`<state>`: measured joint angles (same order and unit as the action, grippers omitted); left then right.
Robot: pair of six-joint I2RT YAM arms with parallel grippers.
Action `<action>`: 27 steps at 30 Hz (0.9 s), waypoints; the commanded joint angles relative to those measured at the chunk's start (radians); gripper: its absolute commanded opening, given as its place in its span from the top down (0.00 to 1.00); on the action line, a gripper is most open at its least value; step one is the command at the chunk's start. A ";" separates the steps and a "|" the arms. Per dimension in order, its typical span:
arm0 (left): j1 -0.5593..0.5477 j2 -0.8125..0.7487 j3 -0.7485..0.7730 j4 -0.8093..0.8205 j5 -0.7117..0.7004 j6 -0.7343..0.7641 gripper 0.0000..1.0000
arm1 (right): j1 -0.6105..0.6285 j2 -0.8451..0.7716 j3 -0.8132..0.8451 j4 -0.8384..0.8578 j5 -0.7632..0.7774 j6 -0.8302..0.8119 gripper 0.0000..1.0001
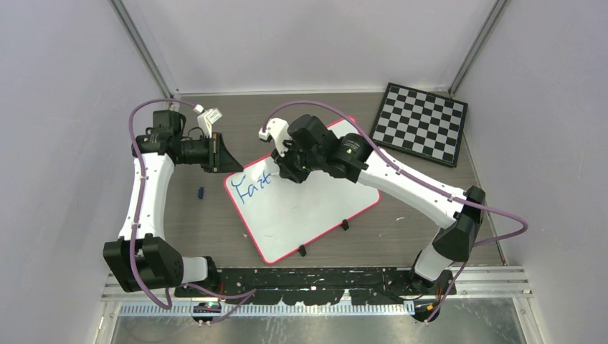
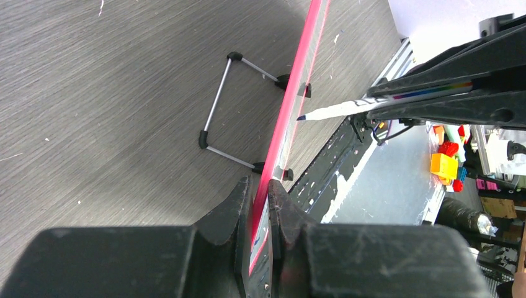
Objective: Write a sentence on the whiteboard
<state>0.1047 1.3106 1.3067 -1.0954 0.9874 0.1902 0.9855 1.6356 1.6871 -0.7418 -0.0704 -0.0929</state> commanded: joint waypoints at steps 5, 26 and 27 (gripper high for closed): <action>-0.030 0.004 0.007 -0.043 -0.012 -0.003 1.00 | -0.031 -0.009 0.110 0.023 0.031 -0.027 1.00; -0.030 0.003 -0.007 -0.037 -0.015 0.002 1.00 | -0.027 -0.029 -0.038 0.063 -0.010 0.021 1.00; -0.031 0.003 -0.007 -0.036 -0.015 0.002 1.00 | -0.022 -0.033 -0.049 0.065 -0.011 0.024 1.00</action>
<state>0.1040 1.3106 1.3067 -1.0916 0.9760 0.1909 0.9558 1.6424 1.6802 -0.7166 -0.0868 -0.0883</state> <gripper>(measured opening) 0.125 0.164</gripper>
